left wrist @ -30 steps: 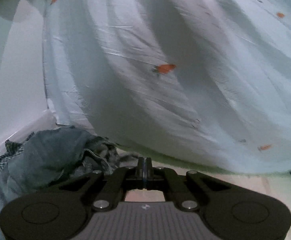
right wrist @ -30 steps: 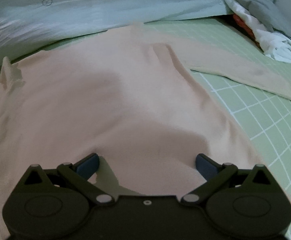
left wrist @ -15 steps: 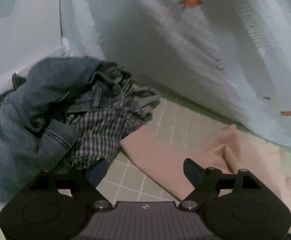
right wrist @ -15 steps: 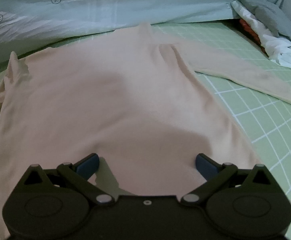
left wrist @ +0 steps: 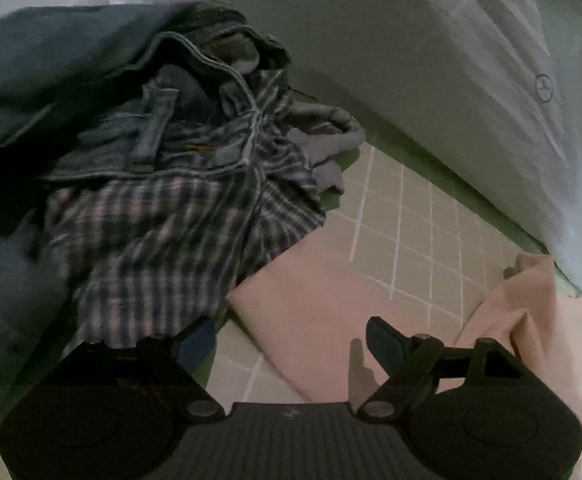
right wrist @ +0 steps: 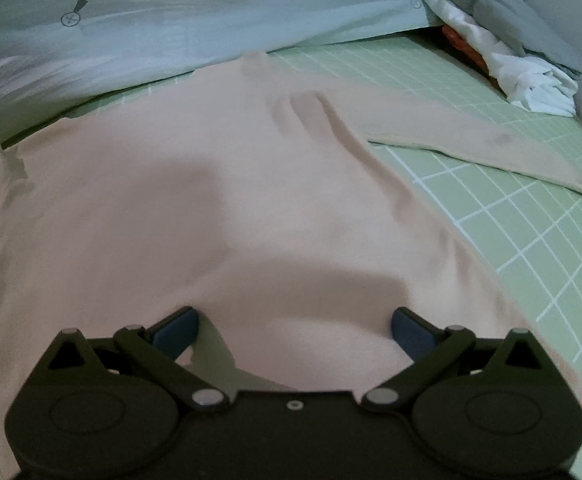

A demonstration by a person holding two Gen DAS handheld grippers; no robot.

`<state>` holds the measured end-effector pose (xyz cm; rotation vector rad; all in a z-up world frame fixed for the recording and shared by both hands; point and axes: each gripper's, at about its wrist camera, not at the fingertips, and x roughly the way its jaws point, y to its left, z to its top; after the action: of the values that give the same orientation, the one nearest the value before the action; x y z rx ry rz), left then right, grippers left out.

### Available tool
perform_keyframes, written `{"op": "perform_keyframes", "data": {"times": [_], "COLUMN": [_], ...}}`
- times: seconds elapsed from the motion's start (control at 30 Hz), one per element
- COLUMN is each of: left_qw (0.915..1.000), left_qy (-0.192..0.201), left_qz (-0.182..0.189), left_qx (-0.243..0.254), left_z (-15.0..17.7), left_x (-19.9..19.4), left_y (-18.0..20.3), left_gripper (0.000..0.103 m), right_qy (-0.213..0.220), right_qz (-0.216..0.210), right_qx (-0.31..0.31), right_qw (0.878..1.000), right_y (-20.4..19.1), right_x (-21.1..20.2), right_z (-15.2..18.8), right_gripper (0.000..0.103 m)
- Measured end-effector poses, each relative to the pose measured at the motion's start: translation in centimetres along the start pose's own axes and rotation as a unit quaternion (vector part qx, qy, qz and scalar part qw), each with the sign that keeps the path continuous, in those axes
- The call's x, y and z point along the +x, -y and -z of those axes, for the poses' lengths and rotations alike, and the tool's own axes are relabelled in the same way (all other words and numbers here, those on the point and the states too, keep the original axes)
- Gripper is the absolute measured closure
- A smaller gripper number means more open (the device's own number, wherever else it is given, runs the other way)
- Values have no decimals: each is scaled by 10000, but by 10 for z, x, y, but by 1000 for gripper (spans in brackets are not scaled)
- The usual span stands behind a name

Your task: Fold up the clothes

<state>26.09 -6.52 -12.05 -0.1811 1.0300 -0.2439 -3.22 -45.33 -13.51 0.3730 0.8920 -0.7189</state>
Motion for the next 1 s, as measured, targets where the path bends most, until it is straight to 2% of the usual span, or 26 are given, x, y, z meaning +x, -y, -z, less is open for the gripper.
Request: {"op": "perform_keyframes", "data": {"times": [0.07,0.1,0.13,0.17,0.2,0.23,0.33,0.5,0.63,0.7,0.8,1.0], "left_qw": [10000,10000,10000,10000,9999,9998,9988,9939,9861,9824,9780,9804], "left_qy": [31,46,53,70,83,94,381,963,1272,1333,1307,929], "left_qz": [-27,-45,-41,-53,-76,-100,163,528,1004,1132,1130,1121], "left_qx": [1,1,-2,-16,-62,-114,-278,93,367,661,1171,1326], "left_z": [-2,-3,-3,-4,-6,-7,-13,-14,5,22,54,131], "left_x": [4,6,7,8,7,6,-12,-66,-111,-124,-137,-156], "left_y": [0,0,1,1,1,0,0,19,38,53,76,86], "left_gripper": [36,48,65,75,95,100,101,101,101,101,101,101], "right_qy": [23,34,46,61,80,100,160,124,51,15,-117,-405], "right_qz": [18,27,36,39,35,27,5,-118,-244,-307,-411,-622], "right_qx": [22,33,44,50,45,35,5,-130,-266,-334,-474,-765], "right_qw": [10000,10000,10000,10000,10000,9999,9999,9998,9993,9990,9980,9943], "right_y": [-1,-1,-1,-1,-1,-1,0,4,7,9,22,50], "right_x": [0,1,1,1,1,1,1,0,-2,-2,-7,-17], "right_z": [0,0,0,1,1,2,3,3,2,1,3,9], "right_gripper": [0,0,0,0,0,0,0,0,0,0,0,0]}}
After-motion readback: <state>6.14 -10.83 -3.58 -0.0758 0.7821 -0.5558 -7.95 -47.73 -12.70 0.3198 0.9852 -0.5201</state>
